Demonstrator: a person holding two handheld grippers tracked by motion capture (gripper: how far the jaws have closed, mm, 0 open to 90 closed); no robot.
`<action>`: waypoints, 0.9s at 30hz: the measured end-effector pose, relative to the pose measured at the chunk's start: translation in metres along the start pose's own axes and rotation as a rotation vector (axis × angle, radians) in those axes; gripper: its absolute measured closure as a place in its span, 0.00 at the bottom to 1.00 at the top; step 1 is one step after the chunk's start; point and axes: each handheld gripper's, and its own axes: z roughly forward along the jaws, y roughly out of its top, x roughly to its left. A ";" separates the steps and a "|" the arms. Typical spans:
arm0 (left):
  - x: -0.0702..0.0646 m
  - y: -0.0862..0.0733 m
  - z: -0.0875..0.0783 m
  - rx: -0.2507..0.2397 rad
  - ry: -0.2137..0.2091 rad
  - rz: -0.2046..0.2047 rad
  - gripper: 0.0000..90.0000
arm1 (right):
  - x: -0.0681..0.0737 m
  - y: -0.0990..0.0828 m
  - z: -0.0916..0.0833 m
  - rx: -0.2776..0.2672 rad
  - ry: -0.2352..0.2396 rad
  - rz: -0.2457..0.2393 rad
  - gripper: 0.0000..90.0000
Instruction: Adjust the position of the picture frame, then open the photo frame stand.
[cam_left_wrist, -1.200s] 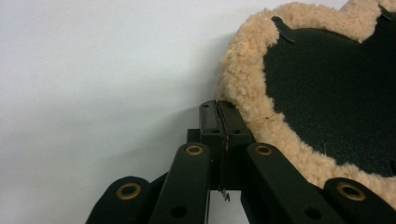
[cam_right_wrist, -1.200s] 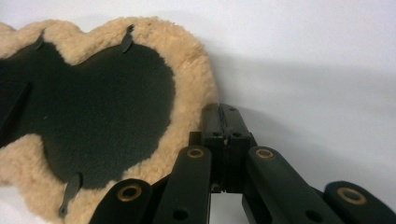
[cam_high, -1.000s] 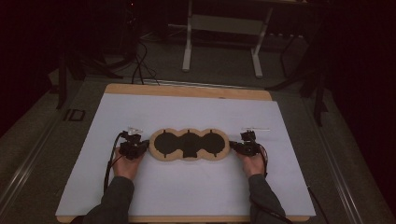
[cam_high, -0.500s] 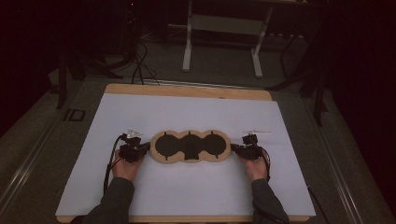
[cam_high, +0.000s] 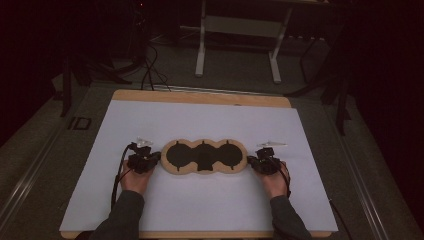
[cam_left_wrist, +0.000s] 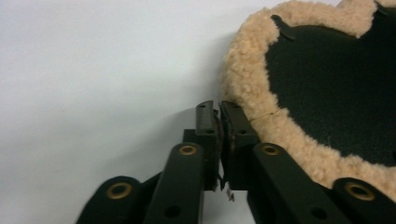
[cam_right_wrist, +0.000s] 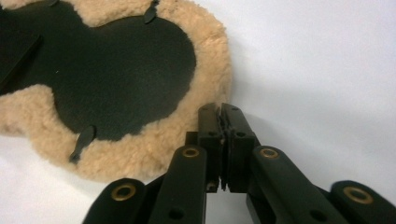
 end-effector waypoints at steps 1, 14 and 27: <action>0.000 0.000 0.000 0.000 0.000 0.000 0.94 | 0.000 0.000 0.000 0.000 0.000 0.000 0.95; -0.003 0.001 -0.026 -0.028 -0.040 0.062 0.83 | 0.003 -0.013 -0.020 -0.052 -0.007 -0.072 0.68; -0.016 0.004 -0.042 -0.085 -0.130 0.107 0.79 | 0.001 -0.017 -0.024 -0.059 -0.008 -0.035 0.59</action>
